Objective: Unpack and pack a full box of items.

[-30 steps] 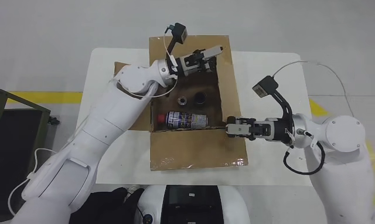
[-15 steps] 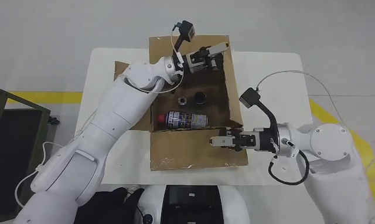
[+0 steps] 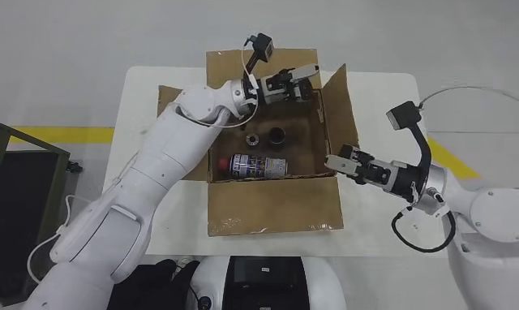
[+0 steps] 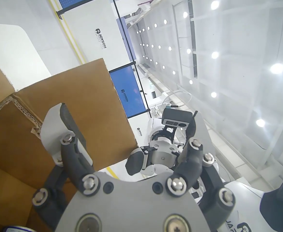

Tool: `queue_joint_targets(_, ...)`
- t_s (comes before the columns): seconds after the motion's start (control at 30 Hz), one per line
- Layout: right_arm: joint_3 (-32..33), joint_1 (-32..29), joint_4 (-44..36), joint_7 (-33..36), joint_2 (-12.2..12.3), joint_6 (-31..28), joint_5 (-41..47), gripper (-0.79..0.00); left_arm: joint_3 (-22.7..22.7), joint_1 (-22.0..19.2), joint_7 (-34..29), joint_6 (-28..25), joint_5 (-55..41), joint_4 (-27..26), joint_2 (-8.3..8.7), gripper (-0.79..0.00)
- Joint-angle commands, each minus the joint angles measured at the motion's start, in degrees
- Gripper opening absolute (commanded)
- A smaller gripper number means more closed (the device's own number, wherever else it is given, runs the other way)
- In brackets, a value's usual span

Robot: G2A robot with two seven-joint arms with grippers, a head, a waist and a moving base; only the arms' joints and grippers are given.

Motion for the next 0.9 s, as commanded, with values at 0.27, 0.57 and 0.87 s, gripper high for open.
queue_joint_targets(0.27,2.38,-2.06,1.89,-1.03,0.71,-1.58,0.13,0.000,-10.28,5.54,2.05,-2.11,12.13,-10.08,4.49,0.000)
queue_joint_targets(0.57,4.65,-1.74,6.36,-0.75,1.36,-4.63,1.59,0.000,-25.16,16.19,0.54,2.46,16.94,-26.21,9.40,0.000)
queue_joint_targets(0.87,4.41,-1.73,11.24,-1.65,1.81,-7.02,1.51,0.000,-38.73,24.76,-11.64,9.94,13.93,-34.56,13.05,0.000)
